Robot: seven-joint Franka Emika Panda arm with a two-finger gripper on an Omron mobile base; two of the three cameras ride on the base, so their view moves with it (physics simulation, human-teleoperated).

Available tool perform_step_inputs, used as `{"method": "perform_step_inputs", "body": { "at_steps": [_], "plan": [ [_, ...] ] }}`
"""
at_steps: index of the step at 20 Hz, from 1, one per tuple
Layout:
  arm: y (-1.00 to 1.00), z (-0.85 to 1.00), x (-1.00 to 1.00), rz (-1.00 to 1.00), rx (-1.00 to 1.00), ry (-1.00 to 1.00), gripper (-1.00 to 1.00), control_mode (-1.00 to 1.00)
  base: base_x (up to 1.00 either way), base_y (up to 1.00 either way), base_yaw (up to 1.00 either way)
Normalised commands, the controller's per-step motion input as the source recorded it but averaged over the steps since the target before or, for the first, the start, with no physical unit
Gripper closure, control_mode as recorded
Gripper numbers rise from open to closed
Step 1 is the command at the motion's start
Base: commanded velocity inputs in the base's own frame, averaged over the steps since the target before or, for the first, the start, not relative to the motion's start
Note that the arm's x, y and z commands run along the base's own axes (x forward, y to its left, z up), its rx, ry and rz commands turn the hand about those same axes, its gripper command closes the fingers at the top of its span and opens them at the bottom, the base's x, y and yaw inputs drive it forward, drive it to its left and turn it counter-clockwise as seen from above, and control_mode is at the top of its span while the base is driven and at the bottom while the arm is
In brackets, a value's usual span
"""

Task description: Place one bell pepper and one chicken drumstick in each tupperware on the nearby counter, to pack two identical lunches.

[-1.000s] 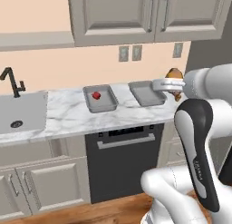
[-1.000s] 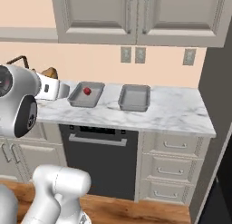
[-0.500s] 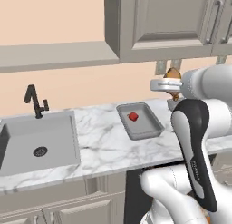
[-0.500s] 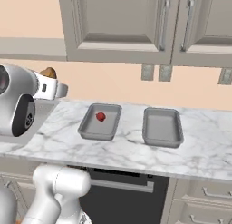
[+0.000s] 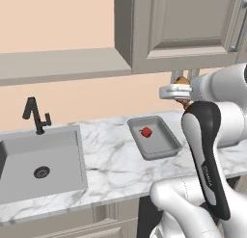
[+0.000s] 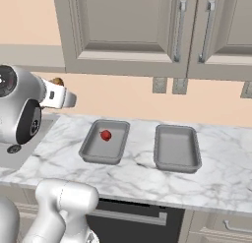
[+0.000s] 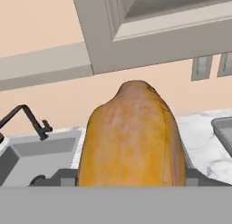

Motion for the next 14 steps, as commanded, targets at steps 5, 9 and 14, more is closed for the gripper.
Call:
{"method": "perform_step_inputs", "body": {
  "at_steps": [5,9,14],
  "plan": [
    [-0.12,-0.53,-0.11,0.00,-0.09,0.21,1.00,-1.00,0.00,0.00,0.00],
    [-0.42,-0.72,0.03,0.00,-0.06,0.18,1.00,-1.00,0.00,0.00,0.00],
    [-0.45,-0.81,0.25,0.00,-0.04,0.17,1.00,-1.00,0.00,0.00,0.00]
  ]
}}
